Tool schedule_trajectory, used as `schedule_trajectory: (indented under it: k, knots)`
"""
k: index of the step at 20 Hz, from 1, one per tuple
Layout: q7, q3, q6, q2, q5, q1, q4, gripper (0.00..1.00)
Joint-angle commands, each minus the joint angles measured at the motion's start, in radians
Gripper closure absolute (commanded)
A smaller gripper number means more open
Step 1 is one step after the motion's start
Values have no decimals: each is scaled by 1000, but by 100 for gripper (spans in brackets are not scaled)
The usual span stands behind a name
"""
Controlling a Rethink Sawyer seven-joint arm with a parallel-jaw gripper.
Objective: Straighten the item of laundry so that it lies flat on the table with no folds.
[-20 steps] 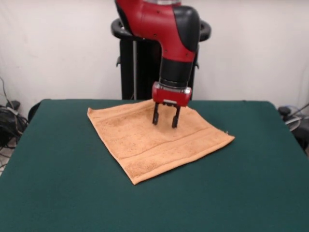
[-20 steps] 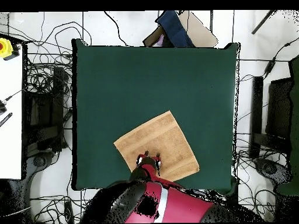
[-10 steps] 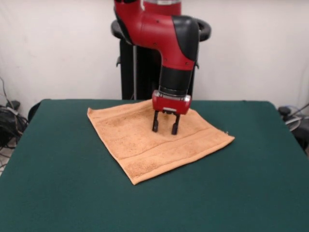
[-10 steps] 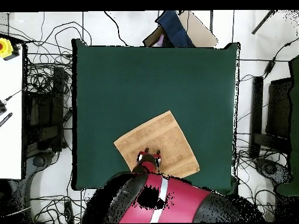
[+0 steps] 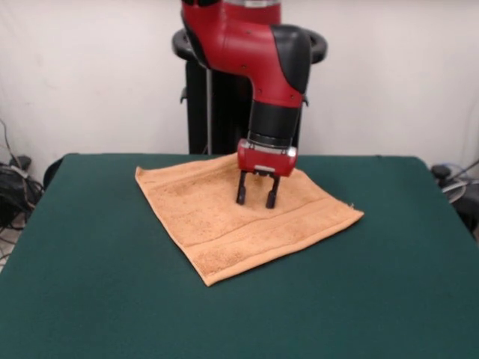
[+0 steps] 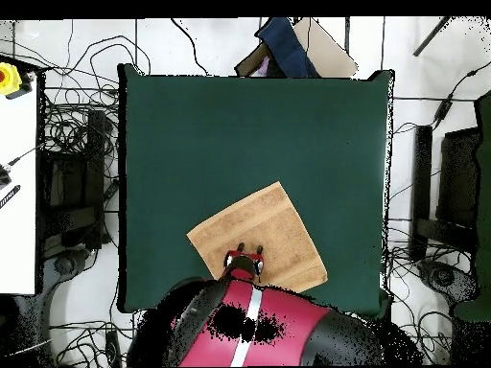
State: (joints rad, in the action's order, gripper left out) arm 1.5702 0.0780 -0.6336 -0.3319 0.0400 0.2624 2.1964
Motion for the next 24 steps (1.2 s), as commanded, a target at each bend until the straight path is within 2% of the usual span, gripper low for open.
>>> schedule_trajectory:
  k: [1, 5, 9, 17, 21, 23, 24]
  knots:
    - [230, -135, 7, 196, -66, 12, -311, 0]
    - [279, -135, -79, 192, -153, -45, -292, 0]
    - [245, -76, -138, 181, -270, -136, -272, 0]
    - [205, -65, -128, 236, -188, -105, -346, 0]
    - [196, -65, -104, 222, -208, -109, -336, 0]
    - [193, -63, -119, 224, -199, -109, -343, 0]
    - [189, -53, -167, 228, -187, -118, -352, 0]
